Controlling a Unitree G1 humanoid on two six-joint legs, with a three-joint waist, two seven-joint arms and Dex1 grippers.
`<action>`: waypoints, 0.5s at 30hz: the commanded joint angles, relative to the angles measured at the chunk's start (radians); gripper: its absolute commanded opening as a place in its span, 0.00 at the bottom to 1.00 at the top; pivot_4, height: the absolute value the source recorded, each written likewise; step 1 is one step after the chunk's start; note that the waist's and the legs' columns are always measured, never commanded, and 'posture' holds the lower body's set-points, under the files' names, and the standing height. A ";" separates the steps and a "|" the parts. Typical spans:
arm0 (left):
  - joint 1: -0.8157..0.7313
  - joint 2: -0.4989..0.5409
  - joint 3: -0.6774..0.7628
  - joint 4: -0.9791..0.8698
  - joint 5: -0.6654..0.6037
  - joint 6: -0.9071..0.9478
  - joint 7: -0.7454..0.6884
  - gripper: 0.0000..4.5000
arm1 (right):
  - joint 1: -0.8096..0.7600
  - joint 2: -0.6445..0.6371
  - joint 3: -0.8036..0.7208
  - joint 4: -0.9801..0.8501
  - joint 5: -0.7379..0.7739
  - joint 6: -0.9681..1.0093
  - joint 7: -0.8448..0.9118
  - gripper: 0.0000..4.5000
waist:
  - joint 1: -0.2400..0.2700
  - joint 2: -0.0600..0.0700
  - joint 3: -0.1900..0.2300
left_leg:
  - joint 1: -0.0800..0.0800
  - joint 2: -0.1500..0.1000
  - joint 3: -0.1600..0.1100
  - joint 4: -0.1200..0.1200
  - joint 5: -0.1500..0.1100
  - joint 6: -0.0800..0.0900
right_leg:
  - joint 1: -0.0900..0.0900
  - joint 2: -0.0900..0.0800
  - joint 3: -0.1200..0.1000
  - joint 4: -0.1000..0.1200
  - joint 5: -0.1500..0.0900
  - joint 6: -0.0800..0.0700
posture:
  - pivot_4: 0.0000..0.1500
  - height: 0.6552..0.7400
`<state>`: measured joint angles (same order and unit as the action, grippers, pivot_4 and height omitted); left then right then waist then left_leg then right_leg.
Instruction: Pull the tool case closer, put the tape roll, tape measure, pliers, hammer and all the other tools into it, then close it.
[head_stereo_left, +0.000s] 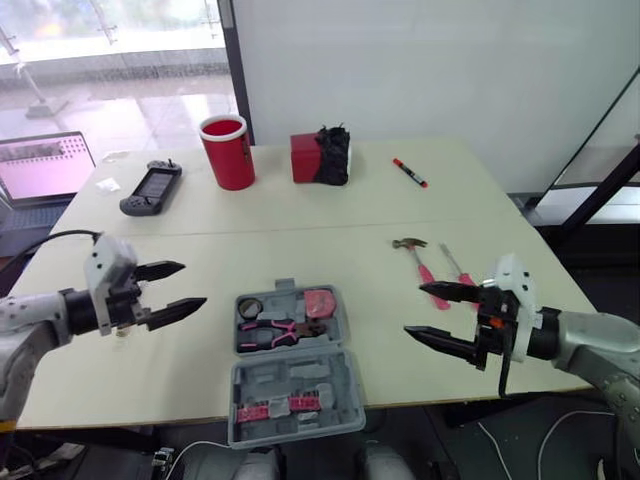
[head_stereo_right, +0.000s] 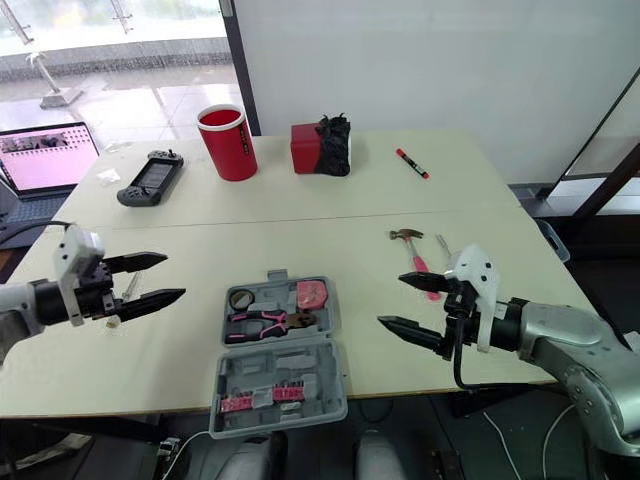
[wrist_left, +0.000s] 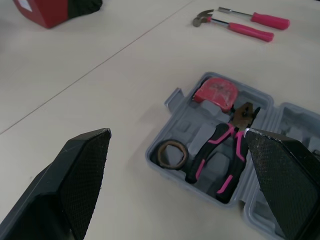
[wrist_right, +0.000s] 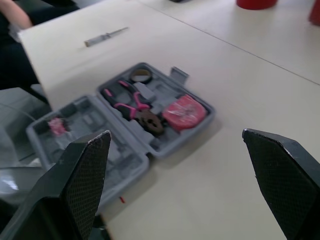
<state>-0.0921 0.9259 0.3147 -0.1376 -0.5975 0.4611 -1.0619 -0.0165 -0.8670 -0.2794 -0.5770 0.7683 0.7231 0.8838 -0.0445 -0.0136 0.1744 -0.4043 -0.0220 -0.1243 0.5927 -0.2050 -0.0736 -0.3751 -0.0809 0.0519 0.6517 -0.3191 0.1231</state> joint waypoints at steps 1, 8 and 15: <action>-0.011 -0.003 0.011 -0.029 0.012 0.007 0.032 1.00 | -0.040 -0.026 -0.009 -0.039 0.035 0.016 0.002 0.99 | 0.002 0.000 0.000 | 0.000 0.000 0.000 0.000 0.000 0.000 | 0.000 0.000 0.000 0.000 0.000 0.000 | 1.00 1.00; 0.255 -0.098 0.178 -0.150 0.010 0.001 0.135 1.00 | -0.268 -0.042 0.138 0.065 0.026 0.037 0.082 0.99 | -0.003 0.000 0.000 | 0.000 0.001 0.002 0.000 -0.001 0.002 | -0.001 -0.001 0.002 0.000 0.000 0.000 | 1.00 1.00; 0.480 -0.175 0.246 -0.276 0.027 -0.035 0.153 1.00 | -0.356 -0.045 0.320 0.207 -0.141 -0.080 0.196 0.99 | 0.031 -0.001 0.001 | -0.003 0.001 0.001 0.002 -0.001 0.002 | -0.002 -0.002 0.000 -0.003 -0.001 -0.001 | 1.00 1.00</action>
<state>0.3817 0.7549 0.5335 -0.3727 -0.5769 0.4502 -0.9118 -0.3573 -0.9062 0.0205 -0.3768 0.6765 0.6937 1.0494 -0.0133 -0.0145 0.1753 -0.4079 -0.0214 -0.1236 0.5950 -0.2059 -0.0719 -0.3771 -0.0835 0.0521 0.6485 -0.3196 0.1217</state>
